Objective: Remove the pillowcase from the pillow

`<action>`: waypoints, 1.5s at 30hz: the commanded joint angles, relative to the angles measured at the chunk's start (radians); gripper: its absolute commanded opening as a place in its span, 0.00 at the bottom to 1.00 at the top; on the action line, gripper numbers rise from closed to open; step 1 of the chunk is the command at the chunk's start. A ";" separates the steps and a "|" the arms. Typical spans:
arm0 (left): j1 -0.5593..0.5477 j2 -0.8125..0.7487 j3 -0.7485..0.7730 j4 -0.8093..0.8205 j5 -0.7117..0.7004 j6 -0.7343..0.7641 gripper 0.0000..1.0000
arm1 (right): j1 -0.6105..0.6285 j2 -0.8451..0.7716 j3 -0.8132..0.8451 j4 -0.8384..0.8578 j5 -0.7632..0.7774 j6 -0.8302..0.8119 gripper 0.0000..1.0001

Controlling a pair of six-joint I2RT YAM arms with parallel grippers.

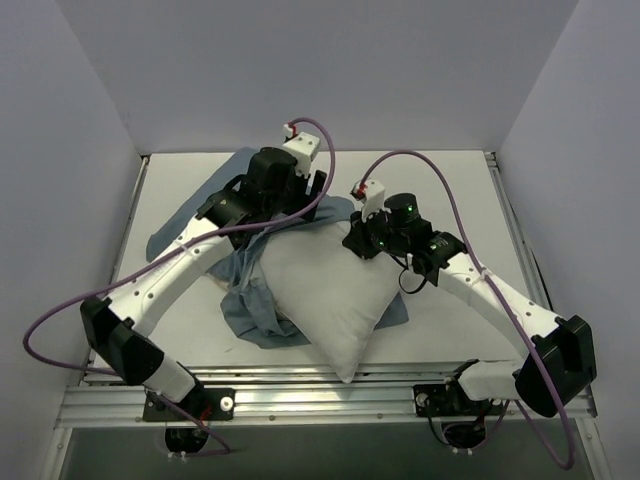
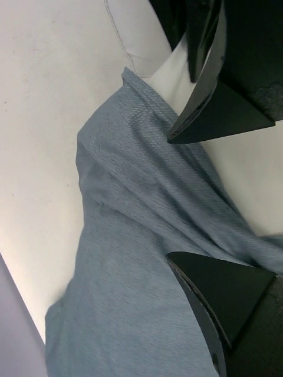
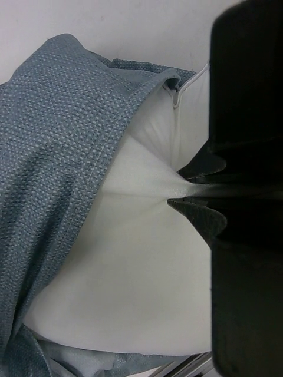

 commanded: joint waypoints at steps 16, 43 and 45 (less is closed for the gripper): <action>0.050 0.279 0.179 -0.075 0.104 0.074 0.25 | 0.057 -0.061 0.107 0.014 0.083 -0.052 0.00; 0.299 0.391 0.277 0.160 -0.073 0.046 0.23 | 0.088 -0.337 0.115 -0.153 0.342 0.175 0.00; 0.288 0.368 0.273 0.189 0.018 0.032 0.42 | 0.089 -0.268 0.084 -0.141 0.341 0.191 0.00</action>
